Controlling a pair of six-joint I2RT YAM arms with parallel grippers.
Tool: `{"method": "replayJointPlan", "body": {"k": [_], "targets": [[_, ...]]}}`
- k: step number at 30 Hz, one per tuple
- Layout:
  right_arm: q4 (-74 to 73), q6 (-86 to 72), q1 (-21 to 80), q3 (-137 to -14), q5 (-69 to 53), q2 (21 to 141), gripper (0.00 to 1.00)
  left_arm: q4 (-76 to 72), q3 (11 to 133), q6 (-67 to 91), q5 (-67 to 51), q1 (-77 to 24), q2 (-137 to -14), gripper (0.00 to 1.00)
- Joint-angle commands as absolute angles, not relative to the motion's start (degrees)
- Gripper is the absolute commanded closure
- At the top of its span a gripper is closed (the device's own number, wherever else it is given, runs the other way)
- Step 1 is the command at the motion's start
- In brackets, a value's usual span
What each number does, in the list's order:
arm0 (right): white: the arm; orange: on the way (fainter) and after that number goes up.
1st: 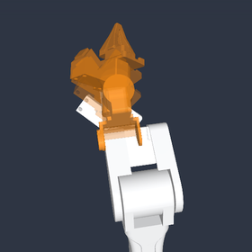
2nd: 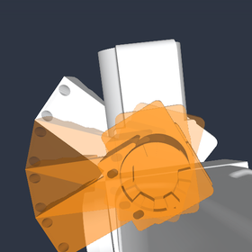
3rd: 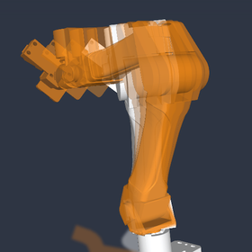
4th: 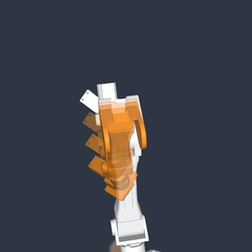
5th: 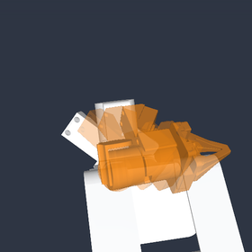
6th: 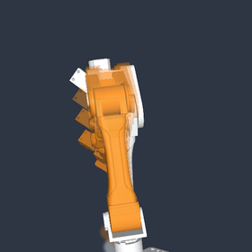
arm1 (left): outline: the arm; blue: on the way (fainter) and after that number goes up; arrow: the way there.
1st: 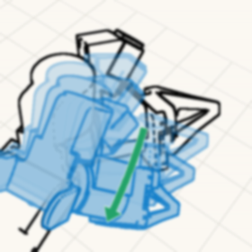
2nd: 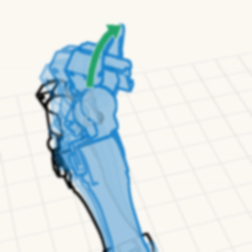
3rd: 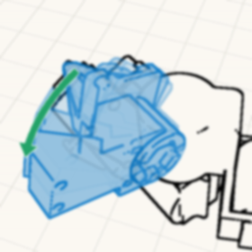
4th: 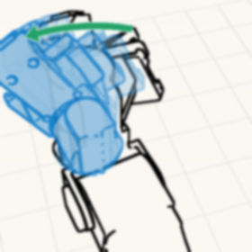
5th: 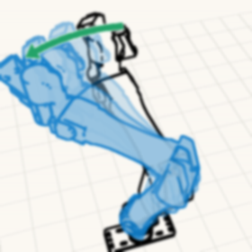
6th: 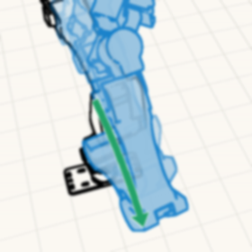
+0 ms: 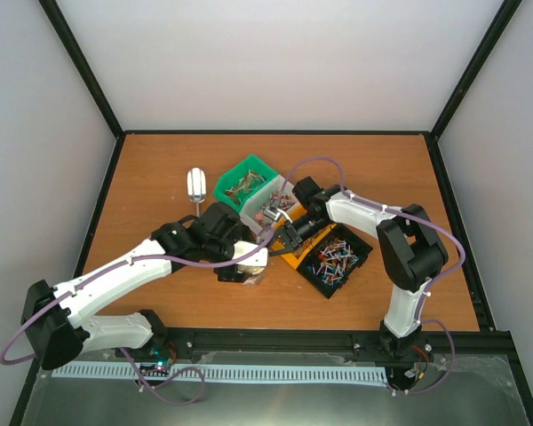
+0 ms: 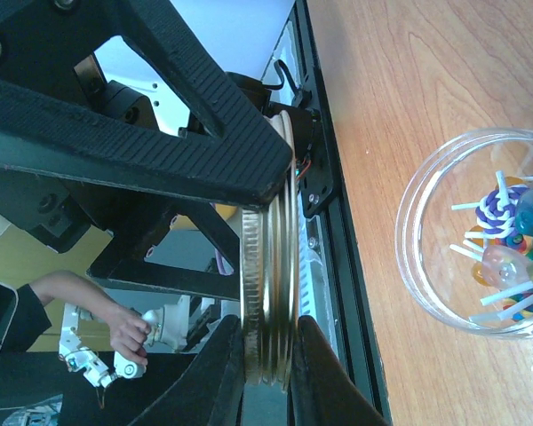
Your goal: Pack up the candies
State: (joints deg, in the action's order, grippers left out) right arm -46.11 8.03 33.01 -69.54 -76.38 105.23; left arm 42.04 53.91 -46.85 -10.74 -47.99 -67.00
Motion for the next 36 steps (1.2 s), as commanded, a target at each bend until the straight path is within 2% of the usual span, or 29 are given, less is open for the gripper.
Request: {"method": "replayJointPlan", "body": {"k": [1, 13, 22, 23, 25, 27, 32, 36], "targets": [[-45.68, 7.74, 32.87, -69.43, -79.62, 104.07, 0.97, 41.82, 54.11, -48.76, -10.99, -48.96, -66.83, 0.09], [-46.11, 7.66, 32.87, -69.95, -79.87, 105.09, 0.97, 41.78, 53.11, -48.84, -13.06, -48.95, -67.04, 0.05], [-46.34, 7.95, 32.87, -69.98, -79.05, 105.2, 0.96, 43.61, 52.99, -46.85, -12.08, -48.96, -67.17, 0.23], [-46.43, 8.06, 32.87, -69.96, -78.69, 105.18, 0.94, 43.9, 52.95, -46.07, -12.01, -48.96, -67.15, 0.24], [-46.41, 8.42, 32.78, -69.9, -76.91, 104.72, 0.82, 44.49, 52.15, -44.41, -12.17, -48.87, -67.0, 0.25], [-45.64, 8.93, 32.65, -69.61, -73.1, 103.3, 0.77, 44.59, 50.79, -43.09, -12.29, -48.46, -66.66, 0.26], [-40.83, 6.79, 31.52, -65.32, -62.42, 99.64, 0.5, 44.4, 49.29, -38.77, -15.37, -45.2, -67.34, 0.26], [-38.23, 6.11, 30.45, -61.8, -58.83, 97.66, 0.4, 43.78, 49.2, -37.67, -16.44, -43.71, -69.33, 0.25]]}}
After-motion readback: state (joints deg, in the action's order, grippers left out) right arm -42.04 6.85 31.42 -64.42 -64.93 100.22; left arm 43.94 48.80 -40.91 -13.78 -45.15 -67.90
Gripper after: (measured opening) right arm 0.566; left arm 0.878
